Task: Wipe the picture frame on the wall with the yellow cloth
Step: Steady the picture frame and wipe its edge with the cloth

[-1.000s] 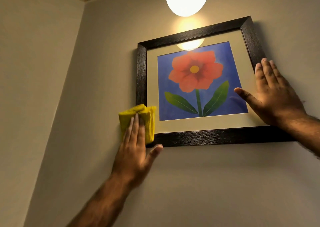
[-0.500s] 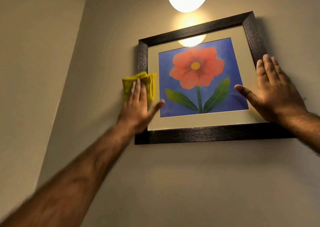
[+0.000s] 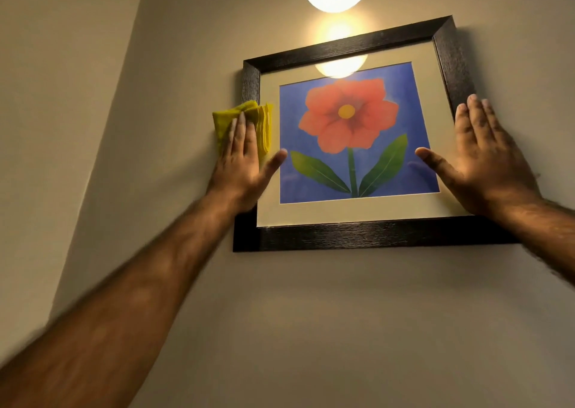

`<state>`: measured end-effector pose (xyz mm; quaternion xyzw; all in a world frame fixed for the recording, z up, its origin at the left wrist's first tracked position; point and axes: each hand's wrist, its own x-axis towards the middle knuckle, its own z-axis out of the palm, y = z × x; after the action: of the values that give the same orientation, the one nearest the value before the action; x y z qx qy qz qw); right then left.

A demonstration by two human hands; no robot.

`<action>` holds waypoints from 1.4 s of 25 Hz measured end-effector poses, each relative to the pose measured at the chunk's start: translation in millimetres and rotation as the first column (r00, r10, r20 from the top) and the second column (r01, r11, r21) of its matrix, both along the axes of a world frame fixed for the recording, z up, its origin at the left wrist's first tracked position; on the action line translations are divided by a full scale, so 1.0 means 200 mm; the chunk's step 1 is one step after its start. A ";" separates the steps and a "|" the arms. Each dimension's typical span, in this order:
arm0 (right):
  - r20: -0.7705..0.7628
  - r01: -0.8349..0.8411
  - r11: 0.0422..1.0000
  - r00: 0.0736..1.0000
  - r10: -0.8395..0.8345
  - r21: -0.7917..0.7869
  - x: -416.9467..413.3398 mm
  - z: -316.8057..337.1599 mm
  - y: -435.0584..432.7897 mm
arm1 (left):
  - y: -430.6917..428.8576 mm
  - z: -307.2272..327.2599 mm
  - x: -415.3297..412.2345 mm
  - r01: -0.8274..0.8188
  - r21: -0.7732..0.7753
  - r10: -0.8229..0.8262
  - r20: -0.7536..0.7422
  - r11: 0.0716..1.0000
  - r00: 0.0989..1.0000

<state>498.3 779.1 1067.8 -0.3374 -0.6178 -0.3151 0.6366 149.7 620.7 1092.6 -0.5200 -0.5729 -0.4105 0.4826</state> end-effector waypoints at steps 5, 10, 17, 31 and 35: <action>0.003 -0.002 1.000 1.000 0.002 -0.006 0.00 -0.01 0.00 | -0.05 -0.56 -0.04 -0.006 -0.051 0.003 -0.047 0.999 0.999; 0.004 0.007 1.000 1.000 -0.007 -0.006 0.01 -0.02 -0.01 | -0.23 -0.42 0.03 0.092 0.060 -0.094 0.028 0.994 0.995; 0.005 0.010 1.000 1.000 -0.010 -0.006 0.00 -0.02 0.00 | -0.37 -0.10 0.03 -0.092 -0.003 0.092 0.095 0.996 0.991; -0.001 -0.024 0.999 1.000 0.024 0.022 0.00 -0.04 0.02 | -0.37 -0.08 -0.10 0.366 -0.045 -0.270 0.591 0.930 0.760; -0.006 -0.043 0.999 0.999 0.043 -0.011 0.01 -0.05 -0.02 | -0.43 -0.15 -0.14 0.464 0.067 -0.403 0.615 0.883 0.678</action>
<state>499.5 775.6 1057.7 -0.3287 -0.6247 -0.2970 0.6430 122.4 533.9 1063.0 -0.5013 -0.5766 -0.6311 0.1338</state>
